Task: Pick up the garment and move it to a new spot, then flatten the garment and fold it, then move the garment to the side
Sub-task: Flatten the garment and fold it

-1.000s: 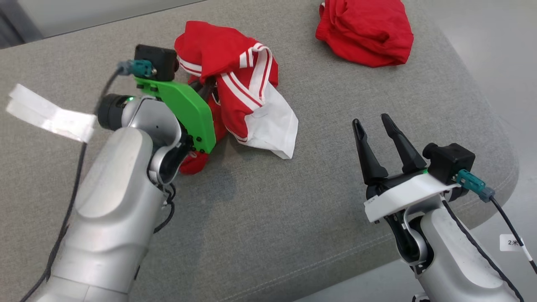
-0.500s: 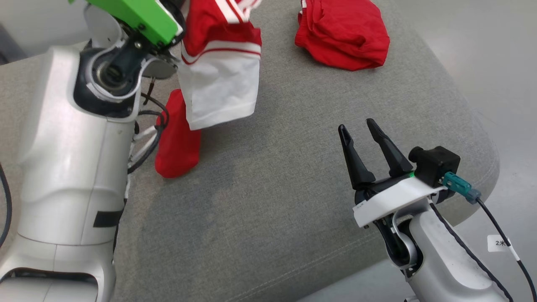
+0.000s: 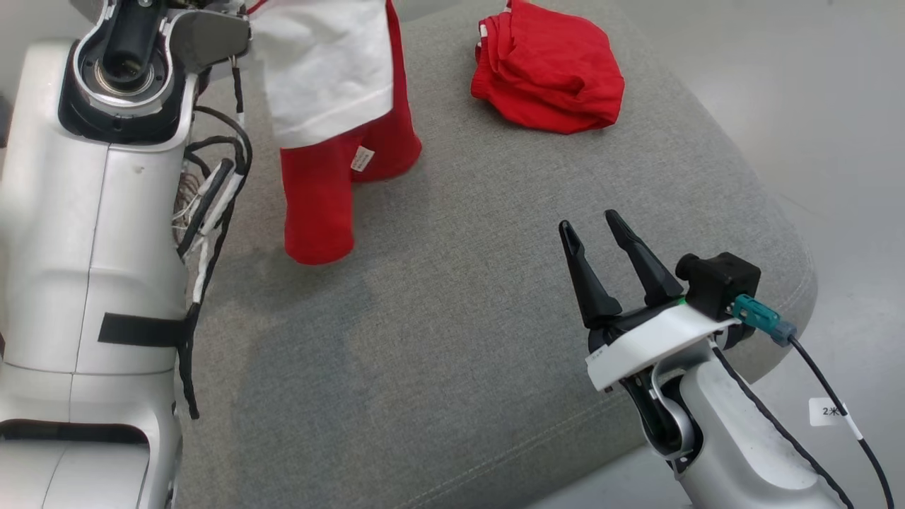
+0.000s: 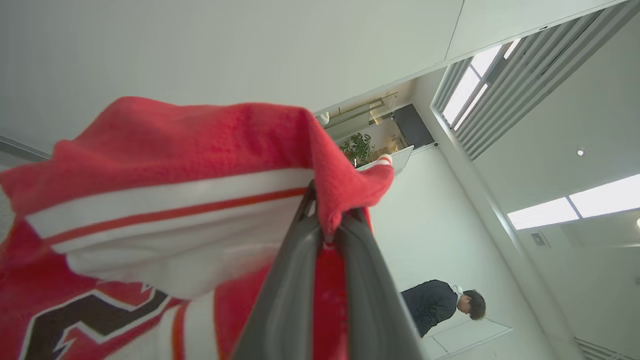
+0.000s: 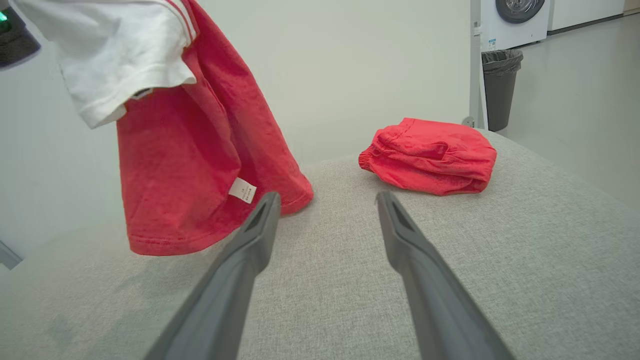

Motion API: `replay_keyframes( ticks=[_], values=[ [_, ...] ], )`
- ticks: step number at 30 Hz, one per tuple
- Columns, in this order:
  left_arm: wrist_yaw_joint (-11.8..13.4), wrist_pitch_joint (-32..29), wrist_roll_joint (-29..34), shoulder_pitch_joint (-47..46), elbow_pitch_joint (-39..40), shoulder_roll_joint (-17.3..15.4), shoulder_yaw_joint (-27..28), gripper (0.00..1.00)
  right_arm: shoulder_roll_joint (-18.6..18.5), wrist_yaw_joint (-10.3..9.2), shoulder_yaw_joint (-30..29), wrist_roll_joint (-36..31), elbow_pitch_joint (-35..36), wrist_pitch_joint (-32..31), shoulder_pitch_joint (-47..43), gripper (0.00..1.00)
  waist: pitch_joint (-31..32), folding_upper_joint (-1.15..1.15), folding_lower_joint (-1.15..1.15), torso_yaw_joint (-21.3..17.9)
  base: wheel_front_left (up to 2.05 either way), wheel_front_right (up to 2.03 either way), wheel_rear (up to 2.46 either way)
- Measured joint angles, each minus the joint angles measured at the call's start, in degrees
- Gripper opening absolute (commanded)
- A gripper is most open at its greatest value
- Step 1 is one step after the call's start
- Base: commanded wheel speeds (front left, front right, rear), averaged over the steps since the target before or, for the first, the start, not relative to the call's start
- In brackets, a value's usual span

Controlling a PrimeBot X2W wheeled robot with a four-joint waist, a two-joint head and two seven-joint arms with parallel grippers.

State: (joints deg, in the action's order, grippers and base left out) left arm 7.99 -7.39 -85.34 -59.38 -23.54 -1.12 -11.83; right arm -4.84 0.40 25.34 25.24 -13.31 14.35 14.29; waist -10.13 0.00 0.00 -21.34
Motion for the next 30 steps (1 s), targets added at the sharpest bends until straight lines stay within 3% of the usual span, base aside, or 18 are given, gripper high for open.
replay_keyframes(
  ticks=[6, 10, 16, 19, 27, 30],
  values=[
    [0.0, 7.67, -11.76, -0.56, -3.74, -0.05, -4.27, 0.0, 0.38, 0.11, 0.2, 0.0, -0.75, 0.0, -0.13, 1.0, 2.23, 0.0, 0.0, -0.74, 0.0, 0.0, 0.0],
    [0.0, 12.55, -16.38, -2.79, -4.02, 0.03, -9.17, 0.0, 0.38, 0.09, -0.04, 0.0, -0.87, 0.0, -0.65, 1.0, 3.6, 0.0, 0.0, -1.07, 0.0, 0.0, 0.0],
    [-0.18, 21.59, -17.61, -5.51, -12.16, 0.09, -13.93, 0.0, 0.36, 0.03, -0.58, 0.0, -0.66, 0.0, -0.99, 1.0, 4.04, 0.0, 0.0, -0.81, 0.0, 0.0, 0.0],
    [-0.18, 22.64, -16.69, -5.37, -17.44, 0.12, -15.22, 0.0, 0.34, -0.08, -1.22, 0.0, -0.09, 0.01, -1.46, 1.0, 3.55, 0.0, 0.0, -0.46, 0.0, 0.0, 0.0],
    [-0.18, 22.57, -13.23, -1.91, -35.2, -0.08, -8.8, 0.0, 0.35, -0.04, -1.31, -0.18, 0.94, 0.08, -1.71, 1.0, 1.19, 0.0, 0.0, 0.74, 0.0, 0.0, 0.0],
    [-0.18, 22.24, -11.35, -1.68, -39.99, -3.0, -2.57, 0.0, 0.24, 0.54, -0.14, -0.73, 0.77, 0.08, -1.33, 1.0, 0.09, 0.0, 0.0, 1.14, 0.0, 0.0, 0.0]
  ],
)
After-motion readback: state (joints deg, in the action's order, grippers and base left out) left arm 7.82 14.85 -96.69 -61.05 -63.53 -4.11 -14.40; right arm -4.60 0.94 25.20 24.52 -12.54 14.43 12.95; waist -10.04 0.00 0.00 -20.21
